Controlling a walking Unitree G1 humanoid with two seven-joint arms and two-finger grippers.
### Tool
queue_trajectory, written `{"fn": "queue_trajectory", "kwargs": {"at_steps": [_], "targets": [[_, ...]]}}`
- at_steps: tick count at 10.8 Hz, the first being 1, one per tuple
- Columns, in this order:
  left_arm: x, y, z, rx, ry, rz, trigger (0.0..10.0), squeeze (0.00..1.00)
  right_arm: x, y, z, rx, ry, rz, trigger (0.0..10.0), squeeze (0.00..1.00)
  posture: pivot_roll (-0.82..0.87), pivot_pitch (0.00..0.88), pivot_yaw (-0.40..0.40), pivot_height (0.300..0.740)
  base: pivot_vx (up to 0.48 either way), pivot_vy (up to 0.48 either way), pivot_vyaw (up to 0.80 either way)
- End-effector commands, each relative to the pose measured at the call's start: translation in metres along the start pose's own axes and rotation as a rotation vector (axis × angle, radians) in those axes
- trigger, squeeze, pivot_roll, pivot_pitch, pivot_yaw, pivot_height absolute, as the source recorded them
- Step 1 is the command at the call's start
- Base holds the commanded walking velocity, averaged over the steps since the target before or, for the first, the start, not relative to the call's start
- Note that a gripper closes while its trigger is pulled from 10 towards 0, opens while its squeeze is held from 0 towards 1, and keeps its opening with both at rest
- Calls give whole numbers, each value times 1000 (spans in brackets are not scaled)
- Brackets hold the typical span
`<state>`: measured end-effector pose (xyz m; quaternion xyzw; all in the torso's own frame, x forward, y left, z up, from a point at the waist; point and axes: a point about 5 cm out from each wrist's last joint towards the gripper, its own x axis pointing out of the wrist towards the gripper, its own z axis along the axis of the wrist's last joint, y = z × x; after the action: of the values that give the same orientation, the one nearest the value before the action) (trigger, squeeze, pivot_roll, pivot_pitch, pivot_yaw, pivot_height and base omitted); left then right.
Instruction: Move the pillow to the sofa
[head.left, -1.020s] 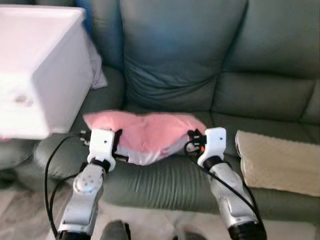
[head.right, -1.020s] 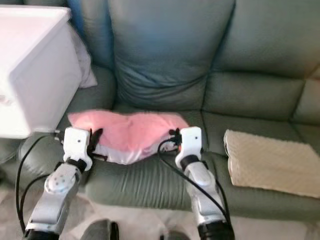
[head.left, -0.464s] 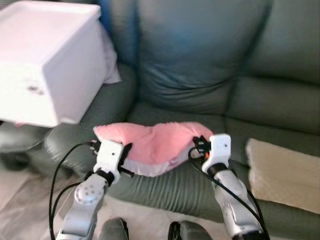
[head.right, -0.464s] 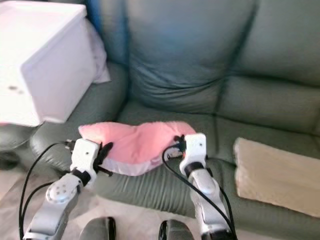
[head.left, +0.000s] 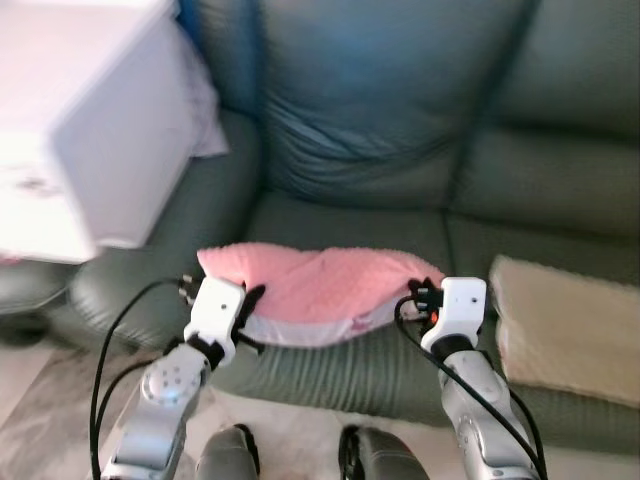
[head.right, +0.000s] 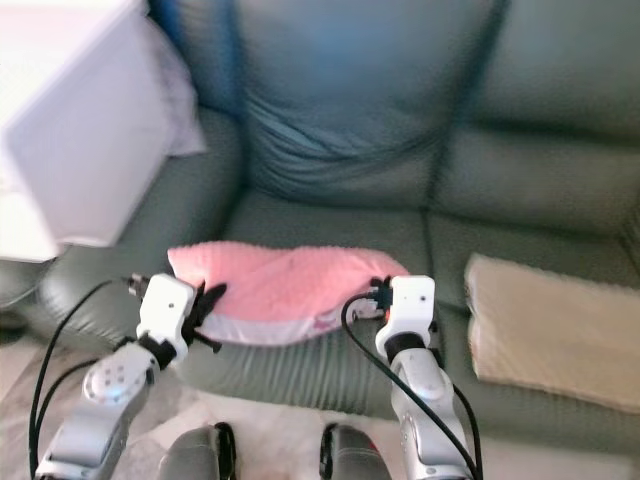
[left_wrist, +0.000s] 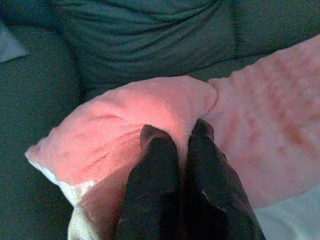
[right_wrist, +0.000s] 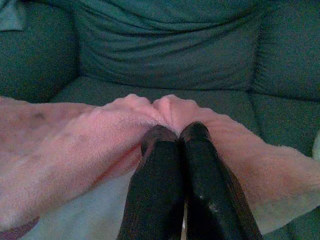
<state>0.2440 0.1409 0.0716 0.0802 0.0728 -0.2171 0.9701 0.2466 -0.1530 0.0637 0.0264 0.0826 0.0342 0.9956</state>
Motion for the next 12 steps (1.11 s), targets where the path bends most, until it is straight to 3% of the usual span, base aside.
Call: {"fn": "queue_trajectory", "kwargs": {"at_steps": [1, 5, 9, 12], "targets": [[2, -1, 10, 11, -52, -10, 10000, 0, -1, -6, 5, -8, -20, -25, 10000, 0, -8, 230, -23, 740, 0, 0, -400], [3, 7, 21, 37, -105, 25, 10000, 0, -2, -13, 12, -32, -47, -74, 10000, 0, -3, 265, -27, 740, 0, 0, 0], [4, -1, 13, 21, -93, 15, 10000, 0, -1, -9, 13, -34, -47, -64, 10000, 0, -6, 255, -34, 740, 0, 0, 0], [6, 4, 14, 39, -92, 36, 10000, 0, 1, -9, 12, -33, -46, -55, 10000, 0, -4, 252, -41, 696, 0, 0, 0]]}}
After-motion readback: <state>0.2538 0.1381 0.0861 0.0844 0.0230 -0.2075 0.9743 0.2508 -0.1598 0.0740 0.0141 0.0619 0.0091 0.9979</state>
